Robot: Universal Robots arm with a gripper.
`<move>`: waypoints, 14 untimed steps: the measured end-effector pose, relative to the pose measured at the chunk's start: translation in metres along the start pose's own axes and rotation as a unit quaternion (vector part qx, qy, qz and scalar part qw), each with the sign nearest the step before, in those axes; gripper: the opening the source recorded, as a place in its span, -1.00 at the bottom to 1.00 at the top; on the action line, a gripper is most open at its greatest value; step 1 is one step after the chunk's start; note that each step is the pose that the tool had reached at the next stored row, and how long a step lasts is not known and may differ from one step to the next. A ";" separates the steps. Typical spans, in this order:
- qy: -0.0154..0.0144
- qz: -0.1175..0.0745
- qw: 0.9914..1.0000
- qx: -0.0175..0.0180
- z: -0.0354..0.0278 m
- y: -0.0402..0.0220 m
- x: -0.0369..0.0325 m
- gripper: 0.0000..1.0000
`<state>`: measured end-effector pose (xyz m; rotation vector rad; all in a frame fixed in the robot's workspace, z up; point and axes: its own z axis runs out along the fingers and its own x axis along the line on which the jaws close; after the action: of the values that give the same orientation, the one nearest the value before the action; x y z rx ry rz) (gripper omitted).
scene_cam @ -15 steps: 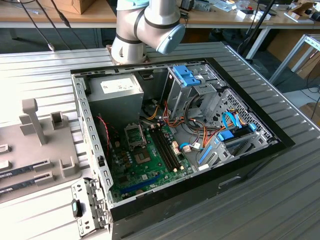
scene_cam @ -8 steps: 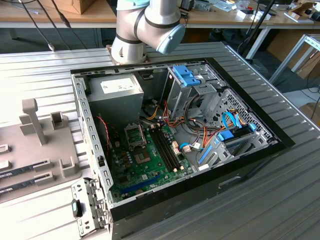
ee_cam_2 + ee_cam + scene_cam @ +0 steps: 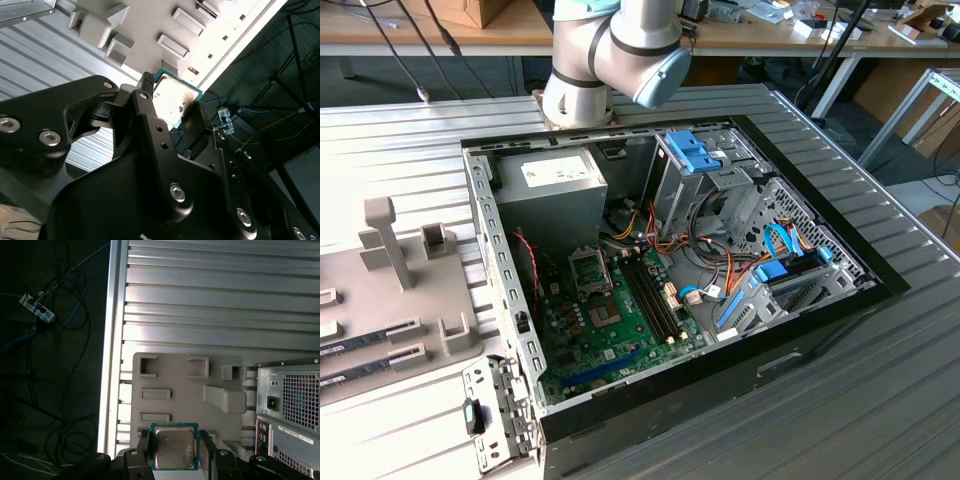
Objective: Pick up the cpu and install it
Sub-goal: 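Pick up the cpu and move it towards the insertion slot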
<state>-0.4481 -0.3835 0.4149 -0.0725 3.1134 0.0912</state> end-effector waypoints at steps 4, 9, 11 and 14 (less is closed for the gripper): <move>0.000 0.000 1.000 0.000 0.0001 -0.0002 -0.0036 -0.05; 0.000 0.000 1.000 0.000 0.0002 -0.0004 -0.0085 -0.05; 0.000 0.000 1.000 0.000 0.0003 -0.0005 -0.0105 -0.05; 0.000 0.000 1.000 0.000 0.0003 -0.0006 -0.0123 -0.05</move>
<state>-0.4358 -0.3835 0.4149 -0.0725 3.1134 0.0912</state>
